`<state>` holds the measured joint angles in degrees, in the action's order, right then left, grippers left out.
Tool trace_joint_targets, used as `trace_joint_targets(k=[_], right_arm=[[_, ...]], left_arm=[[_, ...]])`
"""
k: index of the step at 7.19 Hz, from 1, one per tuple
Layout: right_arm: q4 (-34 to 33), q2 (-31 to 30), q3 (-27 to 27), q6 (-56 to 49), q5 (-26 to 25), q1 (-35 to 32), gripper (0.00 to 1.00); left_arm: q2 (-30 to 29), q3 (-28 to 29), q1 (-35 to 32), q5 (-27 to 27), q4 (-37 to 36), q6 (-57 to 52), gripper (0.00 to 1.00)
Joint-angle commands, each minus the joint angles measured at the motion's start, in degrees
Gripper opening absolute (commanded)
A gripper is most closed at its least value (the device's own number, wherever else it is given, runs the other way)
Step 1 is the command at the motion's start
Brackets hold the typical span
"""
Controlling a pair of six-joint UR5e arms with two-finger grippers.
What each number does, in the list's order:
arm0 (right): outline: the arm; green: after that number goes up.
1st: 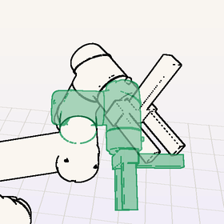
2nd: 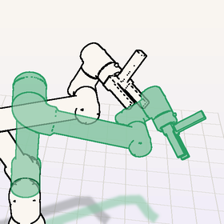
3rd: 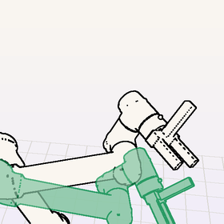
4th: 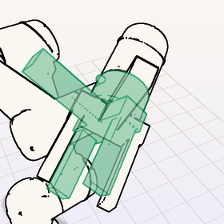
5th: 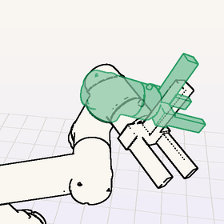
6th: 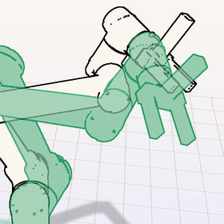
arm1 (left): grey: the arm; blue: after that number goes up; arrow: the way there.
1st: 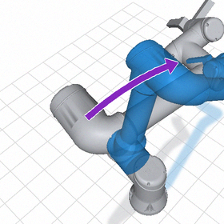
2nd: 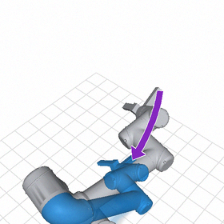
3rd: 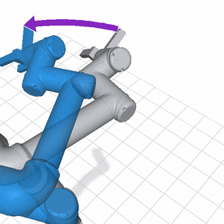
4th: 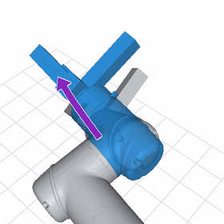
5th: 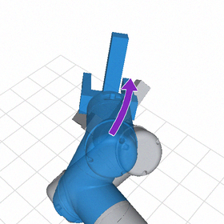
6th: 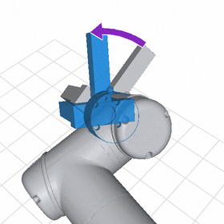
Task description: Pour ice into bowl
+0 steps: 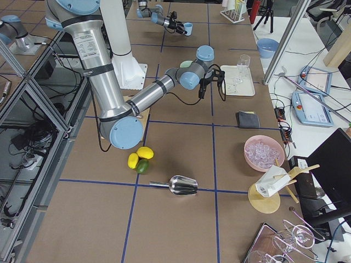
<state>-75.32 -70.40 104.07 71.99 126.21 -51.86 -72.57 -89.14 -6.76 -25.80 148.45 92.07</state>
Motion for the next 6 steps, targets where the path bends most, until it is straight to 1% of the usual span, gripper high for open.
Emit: trace_joint_targets(k=[1, 6], right_arm=[[0.0, 0.1, 0.0, 0.0, 0.0, 0.0, 1.0], [0.1, 0.4, 0.1, 0.1, 0.0, 0.0, 1.0]], left_arm=[[-0.8, 1.2, -0.8, -0.8, 0.0, -0.2, 1.0], [-2.4, 1.6, -2.3, -2.7, -0.4, -1.4, 0.99]])
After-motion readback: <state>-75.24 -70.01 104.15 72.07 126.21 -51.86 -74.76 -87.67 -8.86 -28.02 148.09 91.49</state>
